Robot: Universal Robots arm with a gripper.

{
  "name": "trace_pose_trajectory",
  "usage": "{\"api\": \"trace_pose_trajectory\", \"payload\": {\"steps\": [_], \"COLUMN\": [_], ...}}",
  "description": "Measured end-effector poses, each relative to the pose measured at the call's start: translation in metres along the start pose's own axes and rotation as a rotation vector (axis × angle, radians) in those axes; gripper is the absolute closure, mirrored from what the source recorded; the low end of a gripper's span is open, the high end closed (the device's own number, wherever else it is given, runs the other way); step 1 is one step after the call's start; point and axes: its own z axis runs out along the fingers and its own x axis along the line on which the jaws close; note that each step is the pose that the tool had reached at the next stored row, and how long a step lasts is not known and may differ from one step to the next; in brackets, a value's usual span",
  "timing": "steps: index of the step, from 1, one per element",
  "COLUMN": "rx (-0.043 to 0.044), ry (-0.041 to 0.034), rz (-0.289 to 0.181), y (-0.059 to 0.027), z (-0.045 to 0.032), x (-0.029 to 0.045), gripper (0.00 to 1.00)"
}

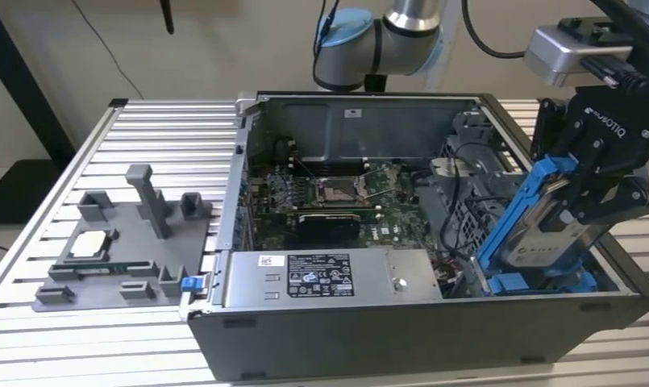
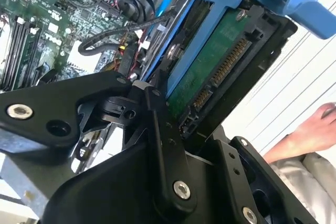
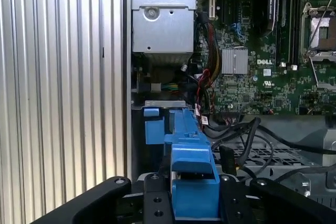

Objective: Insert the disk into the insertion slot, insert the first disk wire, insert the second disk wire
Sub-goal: 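Insert the disk into the insertion slot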

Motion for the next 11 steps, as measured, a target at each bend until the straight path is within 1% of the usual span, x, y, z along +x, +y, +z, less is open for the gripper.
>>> {"api": "trace_pose_trajectory", "payload": {"steps": [4, 6, 7, 11], "rx": [0.0000, 0.0002, 0.0002, 0.0000], "ry": [0.0000, -0.0001, 0.0002, -0.0001], "rz": [0.000, 0.000, 0.000, 0.000], "y": [-0.0001, -0.0002, -0.0002, -0.0002], "z": [0.0072, 0.0089, 0.0089, 0.0084], "x": [0.0000, -0.0001, -0.0001, -0.0001], "gripper": [1.00, 1.00, 0.00, 0.00]}}
